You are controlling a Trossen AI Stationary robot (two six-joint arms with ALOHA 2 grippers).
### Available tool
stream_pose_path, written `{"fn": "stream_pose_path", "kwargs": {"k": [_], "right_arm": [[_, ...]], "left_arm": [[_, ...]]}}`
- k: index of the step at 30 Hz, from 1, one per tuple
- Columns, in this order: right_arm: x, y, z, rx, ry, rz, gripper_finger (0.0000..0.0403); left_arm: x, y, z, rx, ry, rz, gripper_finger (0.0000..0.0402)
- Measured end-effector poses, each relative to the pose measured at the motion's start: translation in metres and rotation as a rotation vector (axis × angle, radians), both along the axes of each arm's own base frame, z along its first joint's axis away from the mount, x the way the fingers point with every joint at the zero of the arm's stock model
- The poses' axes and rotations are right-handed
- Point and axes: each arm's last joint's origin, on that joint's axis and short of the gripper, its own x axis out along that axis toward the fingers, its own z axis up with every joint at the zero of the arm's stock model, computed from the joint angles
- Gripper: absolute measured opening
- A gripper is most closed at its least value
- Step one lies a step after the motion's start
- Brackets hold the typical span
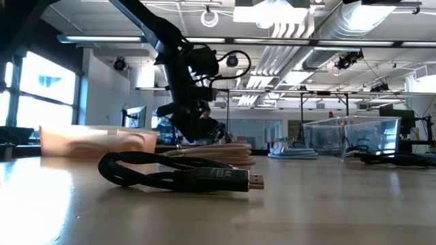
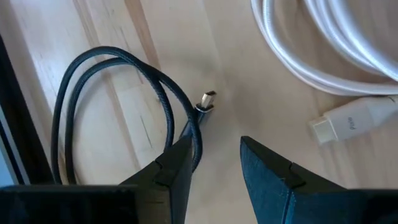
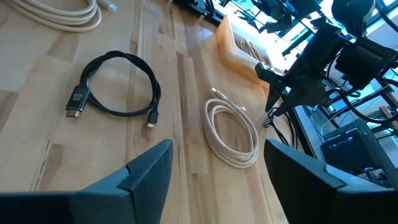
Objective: Sort HDMI cables
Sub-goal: Put the black HDMI cable into the transparent bin
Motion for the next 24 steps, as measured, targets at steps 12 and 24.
{"fn": "stream_pose_path", "kwargs": {"k": [12,24], "right_arm": [[0.0,0.0,-0.003,0.022,-0.012,-0.009,0.0245],[-0.006,-0.017,-0.049,0.025,-0.013,-0.03,0.0245]], "left_arm": [[0.005,0.008,-0.015,-0.017,-0.015,0.013,0.0131],[0.01,0.018,-0.032,0.002,-0.014,0.03,0.0103]]}}
